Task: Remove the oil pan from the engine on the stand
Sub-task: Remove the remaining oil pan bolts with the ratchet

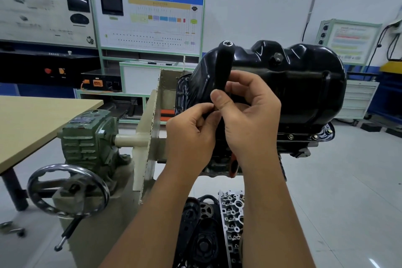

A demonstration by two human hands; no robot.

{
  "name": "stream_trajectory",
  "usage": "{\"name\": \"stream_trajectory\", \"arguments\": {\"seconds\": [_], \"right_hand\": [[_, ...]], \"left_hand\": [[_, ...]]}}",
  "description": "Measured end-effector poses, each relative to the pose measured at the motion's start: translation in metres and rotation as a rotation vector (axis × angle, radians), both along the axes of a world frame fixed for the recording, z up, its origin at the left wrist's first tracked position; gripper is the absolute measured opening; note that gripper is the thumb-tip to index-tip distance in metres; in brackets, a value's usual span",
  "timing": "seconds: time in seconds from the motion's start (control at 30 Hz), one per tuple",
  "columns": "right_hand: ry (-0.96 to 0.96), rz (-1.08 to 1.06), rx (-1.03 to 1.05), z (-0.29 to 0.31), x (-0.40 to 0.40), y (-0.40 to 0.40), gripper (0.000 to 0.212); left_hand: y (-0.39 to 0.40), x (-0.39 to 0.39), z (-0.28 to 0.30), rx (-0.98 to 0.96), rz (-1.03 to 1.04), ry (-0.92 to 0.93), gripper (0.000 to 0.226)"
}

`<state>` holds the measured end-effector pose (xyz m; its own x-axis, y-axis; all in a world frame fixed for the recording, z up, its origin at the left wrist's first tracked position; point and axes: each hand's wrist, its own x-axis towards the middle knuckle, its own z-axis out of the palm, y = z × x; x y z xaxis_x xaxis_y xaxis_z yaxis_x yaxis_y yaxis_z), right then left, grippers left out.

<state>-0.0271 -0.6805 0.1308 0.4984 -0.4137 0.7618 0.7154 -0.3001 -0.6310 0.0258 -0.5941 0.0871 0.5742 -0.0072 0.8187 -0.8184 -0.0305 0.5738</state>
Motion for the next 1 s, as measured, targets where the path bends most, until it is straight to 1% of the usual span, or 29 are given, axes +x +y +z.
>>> {"name": "stream_trajectory", "arguments": {"seconds": [0.1,0.17,0.27,0.3,0.4,0.5,0.6,0.67,0.73,0.77,0.83,0.87,0.93,1.0], "right_hand": [[-0.003,0.052,-0.028,0.000,-0.002,-0.001,0.041],[-0.001,0.043,-0.015,0.001,-0.003,-0.001,0.036],[-0.007,-0.039,0.050,-0.001,-0.003,0.001,0.025],[-0.007,-0.075,0.066,-0.001,-0.003,0.002,0.024],[-0.030,-0.188,0.036,-0.002,-0.003,0.006,0.027],[-0.056,-0.286,-0.004,-0.001,-0.002,0.010,0.028],[-0.073,-0.320,0.000,-0.001,0.000,0.014,0.026],[-0.078,-0.287,0.009,0.000,0.001,0.015,0.029],[-0.053,-0.186,0.005,-0.001,0.002,0.015,0.032],[-0.029,-0.107,0.009,-0.002,0.002,0.015,0.032],[0.012,0.060,0.037,-0.004,0.003,0.015,0.033],[0.021,0.113,0.048,-0.005,0.003,0.015,0.033],[0.027,0.161,0.052,-0.006,0.004,0.014,0.032],[0.022,0.148,0.051,-0.006,0.003,0.013,0.029]], "left_hand": [[-0.002,-0.001,0.000,-0.023,0.011,0.000,0.015],[-0.002,0.001,0.000,-0.035,0.019,0.008,0.015],[-0.003,0.001,-0.001,-0.037,0.032,0.014,0.013],[-0.004,0.000,0.000,-0.030,0.049,0.008,0.015],[-0.006,0.000,0.002,-0.009,0.132,-0.016,0.040],[-0.007,0.001,0.001,0.004,0.174,-0.024,0.045],[-0.007,0.002,0.000,0.013,0.176,-0.034,0.048],[-0.006,0.001,0.002,0.011,0.149,-0.023,0.051],[-0.005,0.001,0.003,-0.002,0.132,-0.010,0.051],[-0.004,0.001,0.003,-0.015,0.100,0.007,0.046],[-0.002,0.001,0.002,-0.034,0.015,0.030,0.030],[-0.001,0.000,0.002,-0.039,-0.016,0.035,0.026],[0.000,0.000,0.003,-0.032,-0.025,0.039,0.024],[0.000,-0.001,0.004,-0.015,0.029,0.045,0.024]]}}
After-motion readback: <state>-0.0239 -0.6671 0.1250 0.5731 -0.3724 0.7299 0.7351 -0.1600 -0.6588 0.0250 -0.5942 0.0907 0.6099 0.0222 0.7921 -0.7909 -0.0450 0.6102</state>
